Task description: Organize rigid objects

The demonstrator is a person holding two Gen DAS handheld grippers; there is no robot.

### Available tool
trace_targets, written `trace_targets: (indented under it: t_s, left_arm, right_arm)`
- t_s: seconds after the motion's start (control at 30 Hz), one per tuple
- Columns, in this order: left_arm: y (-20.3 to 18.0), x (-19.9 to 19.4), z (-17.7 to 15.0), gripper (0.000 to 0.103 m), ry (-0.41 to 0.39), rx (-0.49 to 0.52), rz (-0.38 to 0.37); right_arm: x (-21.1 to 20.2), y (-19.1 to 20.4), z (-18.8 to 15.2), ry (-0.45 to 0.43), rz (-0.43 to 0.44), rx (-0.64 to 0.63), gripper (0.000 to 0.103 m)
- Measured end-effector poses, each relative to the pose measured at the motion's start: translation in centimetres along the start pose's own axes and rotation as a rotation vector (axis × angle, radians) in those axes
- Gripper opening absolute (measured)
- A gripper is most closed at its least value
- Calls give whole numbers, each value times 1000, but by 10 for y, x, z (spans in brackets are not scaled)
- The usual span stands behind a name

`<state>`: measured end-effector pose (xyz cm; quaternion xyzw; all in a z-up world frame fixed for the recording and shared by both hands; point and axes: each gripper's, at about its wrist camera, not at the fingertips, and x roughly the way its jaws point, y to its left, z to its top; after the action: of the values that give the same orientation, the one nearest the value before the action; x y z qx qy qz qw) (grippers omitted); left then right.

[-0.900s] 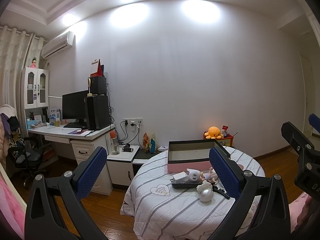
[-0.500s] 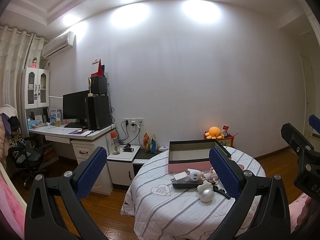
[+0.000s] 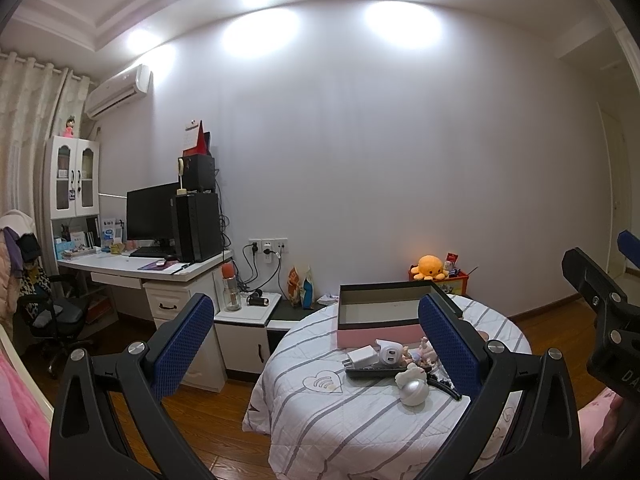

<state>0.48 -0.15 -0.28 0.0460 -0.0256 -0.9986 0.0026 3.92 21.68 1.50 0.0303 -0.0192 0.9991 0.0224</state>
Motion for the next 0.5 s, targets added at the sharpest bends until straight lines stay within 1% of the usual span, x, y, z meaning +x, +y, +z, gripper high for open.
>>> trace_targets:
  t_s: [0.5]
  left_arm:
    - [0,1,1,103,-3,4,3]
  right_arm:
    - [2,1,1,5,6,-1,103]
